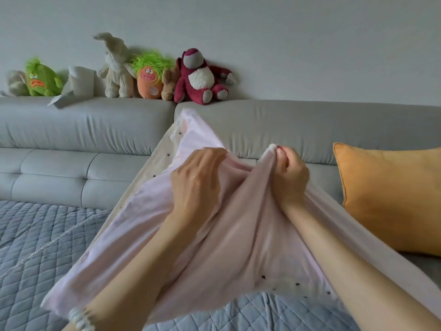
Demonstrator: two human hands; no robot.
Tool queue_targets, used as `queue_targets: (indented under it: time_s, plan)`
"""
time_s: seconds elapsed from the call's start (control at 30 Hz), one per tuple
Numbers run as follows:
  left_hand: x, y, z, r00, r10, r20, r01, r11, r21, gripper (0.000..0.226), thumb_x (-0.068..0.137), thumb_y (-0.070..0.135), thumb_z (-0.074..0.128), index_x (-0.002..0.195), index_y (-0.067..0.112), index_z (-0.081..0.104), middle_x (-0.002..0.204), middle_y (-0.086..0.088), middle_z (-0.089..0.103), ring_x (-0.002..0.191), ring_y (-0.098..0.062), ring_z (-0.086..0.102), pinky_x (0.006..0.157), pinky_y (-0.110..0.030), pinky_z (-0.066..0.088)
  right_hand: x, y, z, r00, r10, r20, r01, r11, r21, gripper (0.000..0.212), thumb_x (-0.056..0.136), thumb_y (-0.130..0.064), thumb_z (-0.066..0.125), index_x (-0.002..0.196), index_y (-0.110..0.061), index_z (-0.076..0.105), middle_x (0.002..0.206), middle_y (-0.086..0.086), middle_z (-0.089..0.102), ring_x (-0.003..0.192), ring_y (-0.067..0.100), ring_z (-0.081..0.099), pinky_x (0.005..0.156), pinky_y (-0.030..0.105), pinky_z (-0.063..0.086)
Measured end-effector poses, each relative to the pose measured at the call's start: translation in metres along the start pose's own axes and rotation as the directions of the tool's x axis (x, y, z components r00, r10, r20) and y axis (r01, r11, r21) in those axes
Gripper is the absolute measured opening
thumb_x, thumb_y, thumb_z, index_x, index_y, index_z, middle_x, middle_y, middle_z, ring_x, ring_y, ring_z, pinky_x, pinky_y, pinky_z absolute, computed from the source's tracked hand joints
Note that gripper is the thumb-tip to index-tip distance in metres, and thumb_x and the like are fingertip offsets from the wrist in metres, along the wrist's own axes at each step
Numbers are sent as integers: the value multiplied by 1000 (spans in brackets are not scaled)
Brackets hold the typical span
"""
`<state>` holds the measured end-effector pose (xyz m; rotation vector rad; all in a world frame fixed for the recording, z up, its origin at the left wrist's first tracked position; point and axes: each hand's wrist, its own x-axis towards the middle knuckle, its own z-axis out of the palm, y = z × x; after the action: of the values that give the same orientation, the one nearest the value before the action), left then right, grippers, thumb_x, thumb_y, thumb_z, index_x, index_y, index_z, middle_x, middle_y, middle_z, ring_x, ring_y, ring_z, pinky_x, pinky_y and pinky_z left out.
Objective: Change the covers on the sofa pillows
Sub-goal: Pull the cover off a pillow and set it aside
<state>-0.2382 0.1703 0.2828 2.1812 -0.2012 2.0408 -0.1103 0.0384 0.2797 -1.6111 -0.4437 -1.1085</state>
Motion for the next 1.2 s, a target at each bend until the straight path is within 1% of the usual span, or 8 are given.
queue_targets:
  time_s: [0.2,0.33,0.43,0.53,0.63,0.73,0.97,1.2]
  plan:
    - [-6,-16,-29,906,-382,-182,396,917,48,17,89,10,46,80,5,59,79,-9,55,73,-17,41,59,-22,22,60,-41,68,947,-235,221,187,958,217,27,92,-16,48,98,-3,71,100,10,71,94,27,64,83,29,43]
    - [-62,0,-27,886,-412,212,365,903,227,24,88,28,41,79,19,61,77,2,59,67,-24,55,51,-29,34,32,18,81,836,-68,544,105,994,-38,23,92,-13,51,102,-9,72,122,10,63,119,24,54,98,38,42]
    - [-108,9,-10,542,-318,778,174,948,266,21,94,25,43,94,20,64,98,0,63,91,-26,60,65,-31,38,-31,57,42,693,207,690,-105,977,-187,21,91,-8,52,99,-5,71,116,13,64,112,28,57,90,32,43]
    - [-151,5,-4,343,-391,854,173,920,351,25,96,27,40,95,15,61,105,-3,62,99,-26,57,67,-31,34,-102,68,-25,633,191,750,-131,982,-139,24,91,-11,58,113,-5,65,126,7,58,120,19,52,92,14,33]
    - [-177,-8,-7,474,-405,781,295,910,293,29,94,34,44,92,14,65,99,-1,66,92,-24,60,68,-31,39,-163,70,-84,537,127,834,-44,992,-122,51,85,-50,57,127,-22,54,136,-10,40,133,8,33,102,12,22]
    - [-199,-12,-17,573,-263,776,346,936,62,53,86,62,38,111,22,63,110,6,66,96,-17,62,76,-29,49,-211,80,-108,431,83,899,231,952,-199,92,64,-88,33,141,-40,24,156,-7,11,143,10,2,109,41,25]
    - [-232,-28,-46,528,76,846,-113,993,-18,95,68,48,74,146,38,20,145,-4,41,136,-19,28,112,-41,15,-218,98,-98,650,-220,727,438,891,-122,60,63,2,74,119,-16,59,127,12,58,116,29,54,70,41,58]
    - [-177,16,-19,720,59,692,-58,998,-26,51,91,50,38,140,34,35,147,1,38,136,-16,32,107,-50,23,-80,78,-136,768,-351,535,529,819,-223,41,71,-8,42,96,-14,74,104,0,71,94,20,67,75,34,52]
